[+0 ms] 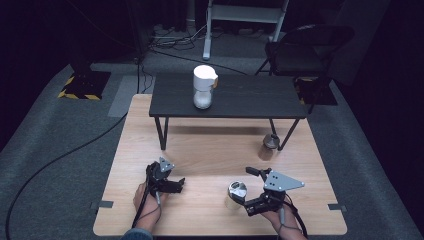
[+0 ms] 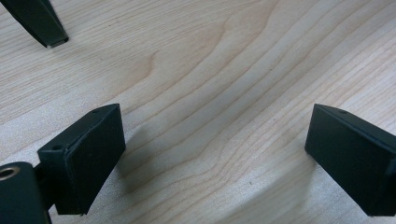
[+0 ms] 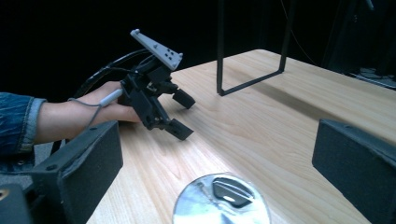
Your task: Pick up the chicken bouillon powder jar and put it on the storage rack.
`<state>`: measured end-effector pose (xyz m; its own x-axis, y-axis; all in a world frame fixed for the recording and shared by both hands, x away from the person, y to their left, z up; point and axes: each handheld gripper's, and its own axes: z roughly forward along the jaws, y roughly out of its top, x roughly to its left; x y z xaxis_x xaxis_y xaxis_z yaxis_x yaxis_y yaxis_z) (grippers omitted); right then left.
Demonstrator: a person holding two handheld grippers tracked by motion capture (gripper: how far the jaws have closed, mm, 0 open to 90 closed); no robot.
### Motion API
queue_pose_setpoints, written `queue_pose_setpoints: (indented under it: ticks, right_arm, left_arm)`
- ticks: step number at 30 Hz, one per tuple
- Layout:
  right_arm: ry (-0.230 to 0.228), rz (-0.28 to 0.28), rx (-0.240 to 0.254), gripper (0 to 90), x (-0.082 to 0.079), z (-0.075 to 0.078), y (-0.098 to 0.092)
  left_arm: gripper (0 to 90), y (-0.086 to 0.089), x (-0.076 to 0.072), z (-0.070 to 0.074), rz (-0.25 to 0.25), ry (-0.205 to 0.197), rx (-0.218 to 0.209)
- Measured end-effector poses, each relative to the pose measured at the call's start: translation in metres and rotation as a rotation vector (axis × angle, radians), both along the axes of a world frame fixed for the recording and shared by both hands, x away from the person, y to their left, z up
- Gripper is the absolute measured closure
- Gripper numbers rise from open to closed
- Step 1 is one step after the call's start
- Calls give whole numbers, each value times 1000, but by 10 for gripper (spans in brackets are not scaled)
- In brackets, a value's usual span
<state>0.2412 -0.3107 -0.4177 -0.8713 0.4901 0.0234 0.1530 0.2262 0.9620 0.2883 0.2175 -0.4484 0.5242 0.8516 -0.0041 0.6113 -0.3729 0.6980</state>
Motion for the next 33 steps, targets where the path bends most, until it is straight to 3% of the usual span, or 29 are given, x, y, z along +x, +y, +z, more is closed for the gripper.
queue_pose_setpoints:
  ticks: [11, 17, 33]
  right_arm:
    - [7, -26, -15, 19, -9, -18, 2]
    - [4, -52, -49, 38, -11, -30, 5]
    - [55, -43, -136, 191, -1, -52, 12]
  left_arm:
    - [48, 0, 0, 0, 0, 0, 0]
    - [48, 0, 0, 0, 0, 0, 0]
    - [48, 0, 0, 0, 0, 0, 0]
